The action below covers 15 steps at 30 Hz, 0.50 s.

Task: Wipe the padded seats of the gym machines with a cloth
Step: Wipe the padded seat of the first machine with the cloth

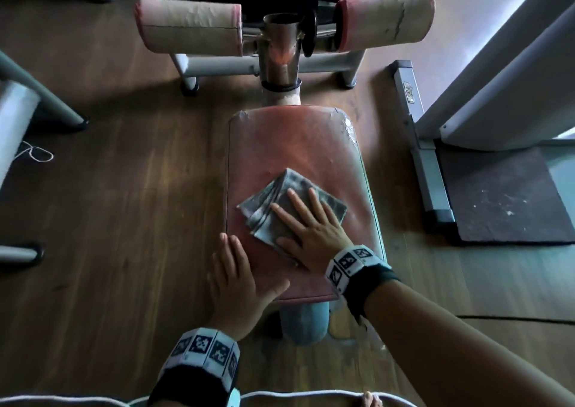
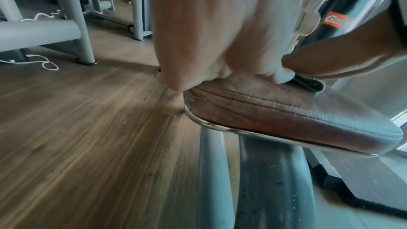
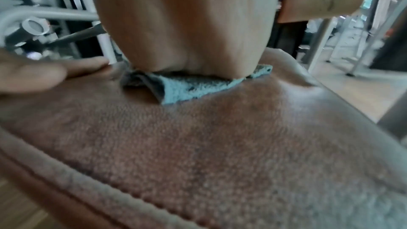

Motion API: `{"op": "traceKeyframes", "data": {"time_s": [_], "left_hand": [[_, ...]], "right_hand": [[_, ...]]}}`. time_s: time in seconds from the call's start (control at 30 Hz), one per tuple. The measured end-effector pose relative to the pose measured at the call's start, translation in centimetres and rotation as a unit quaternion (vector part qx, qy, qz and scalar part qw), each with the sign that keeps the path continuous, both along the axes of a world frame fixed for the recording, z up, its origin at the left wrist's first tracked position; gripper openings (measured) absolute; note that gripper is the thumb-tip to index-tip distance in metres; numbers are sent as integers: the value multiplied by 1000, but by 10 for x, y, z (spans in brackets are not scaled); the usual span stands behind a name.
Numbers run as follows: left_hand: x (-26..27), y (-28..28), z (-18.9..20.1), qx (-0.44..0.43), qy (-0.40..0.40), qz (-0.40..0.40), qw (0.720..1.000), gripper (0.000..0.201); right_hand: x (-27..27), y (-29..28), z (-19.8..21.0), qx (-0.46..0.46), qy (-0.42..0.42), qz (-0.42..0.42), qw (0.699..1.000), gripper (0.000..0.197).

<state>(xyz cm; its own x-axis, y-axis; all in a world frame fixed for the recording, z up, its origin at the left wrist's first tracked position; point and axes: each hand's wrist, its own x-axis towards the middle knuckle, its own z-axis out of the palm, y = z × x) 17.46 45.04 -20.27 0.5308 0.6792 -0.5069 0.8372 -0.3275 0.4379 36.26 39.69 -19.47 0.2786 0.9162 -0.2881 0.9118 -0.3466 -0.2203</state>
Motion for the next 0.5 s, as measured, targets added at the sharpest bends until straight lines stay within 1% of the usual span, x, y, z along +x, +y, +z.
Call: {"op": "traceKeyframes", "data": {"time_s": [0.07, 0.17, 0.27, 0.33, 0.43, 0.5], "left_hand": [[1, 0, -4, 20, 9, -5, 1000, 130], [1, -1, -6, 14, -6, 2, 1000, 120], [2, 2, -3, 2, -10, 4, 1000, 123], [2, 4, 1, -20, -6, -5, 1000, 122], [2, 7, 8, -34, -8, -19, 999, 119], [2, 6, 10, -37, -2, -25, 999, 119]], "right_hand": [[-1, 1, -1, 0, -13, -45, 999, 70], [0, 4, 2, -12, -4, -99, 995, 68], [4, -1, 2, -27, 21, -164, 986, 68], [4, -14, 2, -42, 37, -207, 977, 67], [-3, -34, 7, -62, 49, -238, 968, 67], [-7, -42, 10, -73, 42, -256, 963, 66]]}}
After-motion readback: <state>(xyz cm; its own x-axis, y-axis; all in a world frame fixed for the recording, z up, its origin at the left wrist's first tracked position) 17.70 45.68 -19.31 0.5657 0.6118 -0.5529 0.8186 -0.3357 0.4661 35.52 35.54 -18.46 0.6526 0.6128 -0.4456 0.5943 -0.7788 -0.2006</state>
